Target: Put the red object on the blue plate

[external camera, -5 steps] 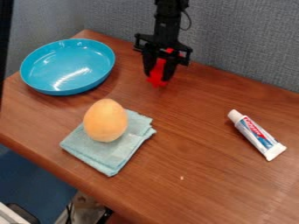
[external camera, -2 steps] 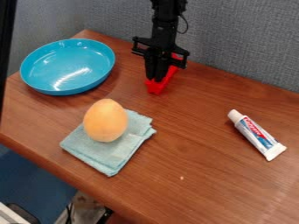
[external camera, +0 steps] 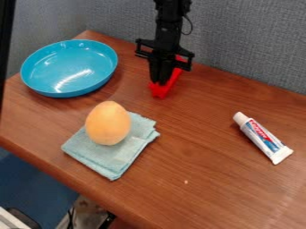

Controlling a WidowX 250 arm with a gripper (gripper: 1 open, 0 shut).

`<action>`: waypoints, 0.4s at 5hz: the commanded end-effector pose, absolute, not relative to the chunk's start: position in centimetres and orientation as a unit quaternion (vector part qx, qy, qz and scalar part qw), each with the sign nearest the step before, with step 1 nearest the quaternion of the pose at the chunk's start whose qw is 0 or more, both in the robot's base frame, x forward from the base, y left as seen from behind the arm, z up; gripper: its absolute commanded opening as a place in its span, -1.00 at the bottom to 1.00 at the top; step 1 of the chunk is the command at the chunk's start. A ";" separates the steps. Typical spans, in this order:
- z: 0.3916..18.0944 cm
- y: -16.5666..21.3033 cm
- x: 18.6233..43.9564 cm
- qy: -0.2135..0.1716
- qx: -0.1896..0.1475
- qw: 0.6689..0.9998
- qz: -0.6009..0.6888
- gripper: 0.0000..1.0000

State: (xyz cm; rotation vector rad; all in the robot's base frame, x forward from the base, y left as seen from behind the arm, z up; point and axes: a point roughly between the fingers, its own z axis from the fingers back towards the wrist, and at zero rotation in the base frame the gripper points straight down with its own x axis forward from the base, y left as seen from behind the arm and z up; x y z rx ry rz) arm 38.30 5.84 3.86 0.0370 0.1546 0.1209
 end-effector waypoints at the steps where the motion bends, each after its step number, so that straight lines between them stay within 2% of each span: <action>1: 7.7 5.5 38.7 0.033 0.019 0.998 0.059 -1.00; 2: 8.5 5.2 38.6 0.029 0.016 0.998 0.058 -1.00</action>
